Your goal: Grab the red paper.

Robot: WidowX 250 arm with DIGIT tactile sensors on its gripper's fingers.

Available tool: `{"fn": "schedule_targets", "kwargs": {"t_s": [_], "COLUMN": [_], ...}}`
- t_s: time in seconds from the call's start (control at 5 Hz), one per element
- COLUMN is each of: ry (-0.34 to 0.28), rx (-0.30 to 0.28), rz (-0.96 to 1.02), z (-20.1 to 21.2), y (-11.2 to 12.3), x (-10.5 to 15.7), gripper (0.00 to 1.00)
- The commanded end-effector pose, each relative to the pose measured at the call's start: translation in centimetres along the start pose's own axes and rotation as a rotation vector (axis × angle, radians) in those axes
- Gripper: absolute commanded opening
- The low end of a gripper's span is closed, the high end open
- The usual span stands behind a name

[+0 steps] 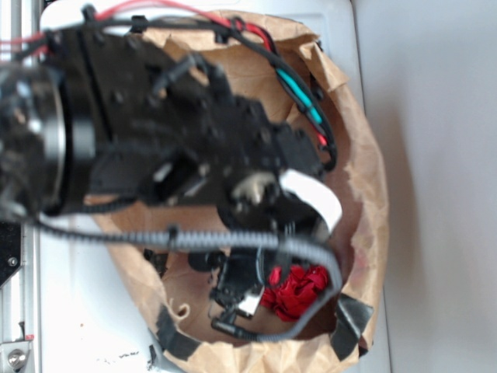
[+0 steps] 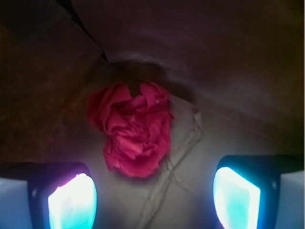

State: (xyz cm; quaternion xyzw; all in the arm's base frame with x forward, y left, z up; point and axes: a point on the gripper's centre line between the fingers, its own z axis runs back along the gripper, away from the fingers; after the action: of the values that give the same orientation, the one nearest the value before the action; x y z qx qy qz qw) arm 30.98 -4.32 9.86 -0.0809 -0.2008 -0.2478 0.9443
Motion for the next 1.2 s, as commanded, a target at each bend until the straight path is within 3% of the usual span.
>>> {"fn": "schedule_targets", "kwargs": {"t_s": [0.0,0.6,0.8,1.0], "ry": [-0.011,-0.005,-0.040,-0.034], "rx": [0.014,0.034,0.038,0.054], "rz": [-0.017,-0.028,-0.017,-0.016], "z": [-1.2,-3.8,-3.9,-3.9], "y": [-1.9,-2.8,-3.2,-3.4], "x": [1.8,2.3,1.4,-0.1], "gripper": [1.00,1.00,1.00,1.00]}}
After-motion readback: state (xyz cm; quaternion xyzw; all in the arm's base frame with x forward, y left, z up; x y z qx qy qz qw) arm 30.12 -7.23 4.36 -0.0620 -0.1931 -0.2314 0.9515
